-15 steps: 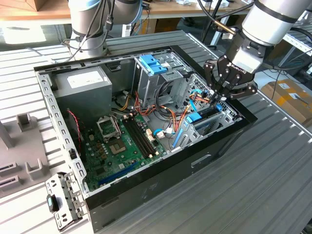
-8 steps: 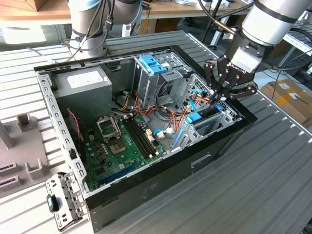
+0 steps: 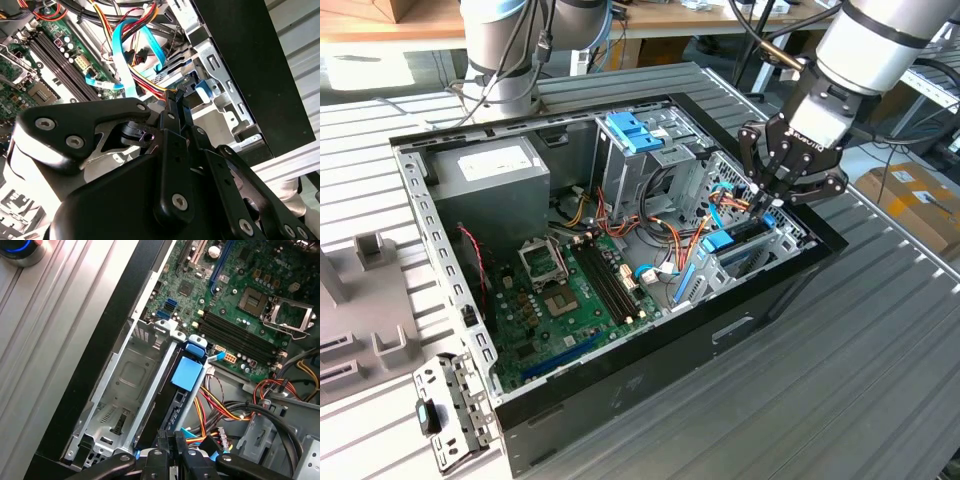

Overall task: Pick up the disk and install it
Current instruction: 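Insert the first disk wire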

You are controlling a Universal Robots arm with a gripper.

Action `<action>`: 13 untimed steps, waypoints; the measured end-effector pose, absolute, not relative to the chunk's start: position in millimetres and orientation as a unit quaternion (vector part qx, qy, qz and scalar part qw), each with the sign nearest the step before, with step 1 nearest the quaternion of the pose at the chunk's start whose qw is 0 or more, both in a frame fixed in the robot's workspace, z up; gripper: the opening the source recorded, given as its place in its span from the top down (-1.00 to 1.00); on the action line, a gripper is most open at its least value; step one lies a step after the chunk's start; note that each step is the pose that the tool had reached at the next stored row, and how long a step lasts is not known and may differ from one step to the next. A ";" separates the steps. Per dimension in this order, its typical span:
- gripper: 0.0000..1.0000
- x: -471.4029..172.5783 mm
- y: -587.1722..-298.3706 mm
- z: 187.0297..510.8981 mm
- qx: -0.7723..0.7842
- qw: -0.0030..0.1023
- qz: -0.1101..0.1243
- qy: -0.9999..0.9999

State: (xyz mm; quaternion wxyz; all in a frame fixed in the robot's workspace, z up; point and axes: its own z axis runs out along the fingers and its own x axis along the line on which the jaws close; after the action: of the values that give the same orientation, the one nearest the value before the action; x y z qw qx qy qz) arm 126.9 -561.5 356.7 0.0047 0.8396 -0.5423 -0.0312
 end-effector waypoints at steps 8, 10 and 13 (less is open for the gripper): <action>0.67 126.9 -561.6 356.3 0.830 0.004 -0.031 -0.556; 0.67 126.9 -561.6 356.2 0.828 0.004 -0.031 -0.560; 0.67 126.8 -561.5 356.1 0.824 0.004 -0.031 -0.565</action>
State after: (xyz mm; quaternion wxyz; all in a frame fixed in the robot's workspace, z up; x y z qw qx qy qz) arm 126.8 -561.5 356.1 0.0038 0.8242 -0.5654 -0.0313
